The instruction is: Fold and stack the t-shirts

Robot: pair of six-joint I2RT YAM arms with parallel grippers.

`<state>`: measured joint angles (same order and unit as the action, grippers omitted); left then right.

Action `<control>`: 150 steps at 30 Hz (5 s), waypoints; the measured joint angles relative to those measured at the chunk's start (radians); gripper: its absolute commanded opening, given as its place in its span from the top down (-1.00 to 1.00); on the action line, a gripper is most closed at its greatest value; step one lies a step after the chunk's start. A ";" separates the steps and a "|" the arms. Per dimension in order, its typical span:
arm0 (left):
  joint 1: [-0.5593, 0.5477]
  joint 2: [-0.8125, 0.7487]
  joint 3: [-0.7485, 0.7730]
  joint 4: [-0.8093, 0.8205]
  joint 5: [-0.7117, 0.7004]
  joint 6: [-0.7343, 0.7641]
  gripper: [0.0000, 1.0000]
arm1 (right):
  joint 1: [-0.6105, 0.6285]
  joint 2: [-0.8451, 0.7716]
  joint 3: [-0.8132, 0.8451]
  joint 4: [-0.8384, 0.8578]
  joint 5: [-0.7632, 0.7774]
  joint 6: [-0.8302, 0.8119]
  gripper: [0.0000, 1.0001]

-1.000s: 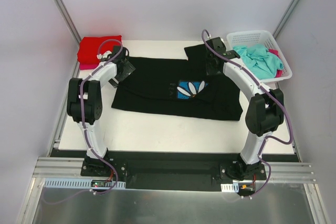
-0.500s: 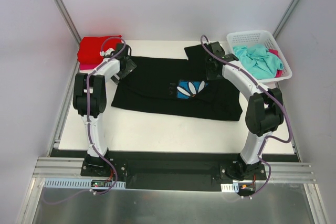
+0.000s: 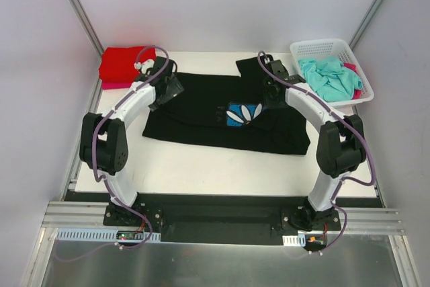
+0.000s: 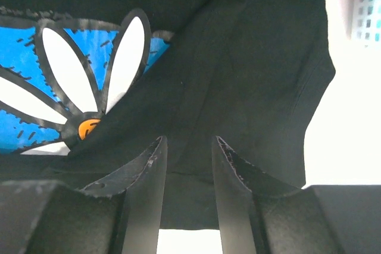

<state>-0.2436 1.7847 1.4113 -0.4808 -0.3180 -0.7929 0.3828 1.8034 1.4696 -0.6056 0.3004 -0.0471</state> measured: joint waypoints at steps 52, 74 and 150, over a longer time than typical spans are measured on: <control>-0.097 -0.153 -0.477 0.095 0.012 -0.116 -0.98 | -0.237 -0.335 -0.587 0.307 -0.409 0.326 0.22; -0.105 -0.153 -0.477 0.094 0.012 -0.117 -0.98 | -0.162 -0.265 -0.611 0.437 -0.477 0.430 0.26; -0.116 -0.128 -0.454 0.076 0.013 -0.111 -0.98 | -0.029 0.642 0.577 0.272 -0.833 0.257 -0.30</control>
<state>-0.3592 1.6566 0.9569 -0.4049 -0.3054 -0.9043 0.3542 2.4458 2.0468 -0.3336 -0.5323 0.2100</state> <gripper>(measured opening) 0.992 0.632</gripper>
